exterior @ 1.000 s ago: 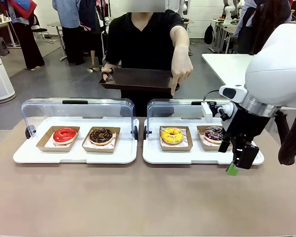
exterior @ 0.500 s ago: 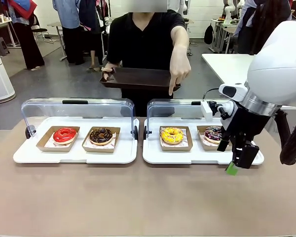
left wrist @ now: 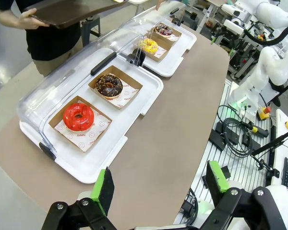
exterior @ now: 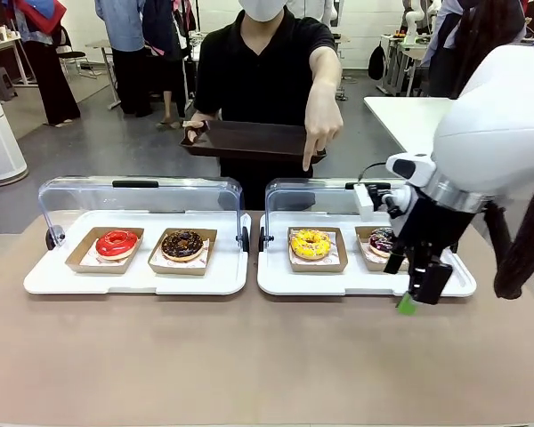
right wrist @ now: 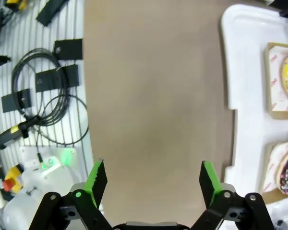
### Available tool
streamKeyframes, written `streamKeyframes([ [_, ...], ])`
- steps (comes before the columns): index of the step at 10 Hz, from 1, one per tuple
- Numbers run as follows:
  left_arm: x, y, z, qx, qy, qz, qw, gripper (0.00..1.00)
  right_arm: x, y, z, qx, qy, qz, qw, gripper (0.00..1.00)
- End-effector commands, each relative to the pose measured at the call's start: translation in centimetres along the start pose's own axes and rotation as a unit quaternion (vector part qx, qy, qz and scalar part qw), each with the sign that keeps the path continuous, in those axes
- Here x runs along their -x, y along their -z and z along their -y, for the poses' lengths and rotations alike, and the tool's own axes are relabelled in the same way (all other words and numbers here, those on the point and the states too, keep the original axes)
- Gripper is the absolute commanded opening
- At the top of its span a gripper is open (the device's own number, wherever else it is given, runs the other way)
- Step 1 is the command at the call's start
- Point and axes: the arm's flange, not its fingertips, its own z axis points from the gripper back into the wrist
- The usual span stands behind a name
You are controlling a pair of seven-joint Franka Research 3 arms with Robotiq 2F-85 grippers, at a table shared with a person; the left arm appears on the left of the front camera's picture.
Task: Provide the desired donut to the person.
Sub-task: Pick up and lift the Paper togo box containing the Donut pointed at by the person.
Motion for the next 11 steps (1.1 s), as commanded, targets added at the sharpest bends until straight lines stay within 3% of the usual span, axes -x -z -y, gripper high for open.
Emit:
streamKeyframes([
  [1, 0.0, -0.1, 0.1, 0.001, 0.002, 0.002, 1.0, 1.0, -3.3, 2.7, 3.8, 0.011, 0.021, 0.008, 1.0, 1.0],
  [3, 0.0, -0.1, 0.1, 0.001, 0.002, 0.002, 1.0, 1.0, -5.4, 4.4, 7.6, 0.03, 0.021, 0.006, 0.999, 1.0],
  [7, 0.0, -0.1, 0.1, 0.001, 0.002, 0.002, 1.0, 1.0, -8.0, 5.1, 11.9, 0.044, 0.005, -0.005, 0.999, 1.0],
  [9, 0.0, -0.1, 0.1, 0.001, 0.002, 0.002, 1.0, 1.0, -8.1, 5.0, 11.8, 0.036, 0.001, -0.029, 0.999, 1.0],
  [10, 0.0, -0.1, 0.1, 0.001, 0.002, 0.002, 1.0, 1.0, -8.0, 5.2, 11.7, 0.041, 0.001, 0.01, 0.999, 1.0],
  [11, 0.0, -0.1, 0.1, 0.001, 0.002, 0.002, 1.0, 1.0, -8.0, 5.2, 11.7, 0.041, 0.001, 0.01, 0.999, 1.0],
])
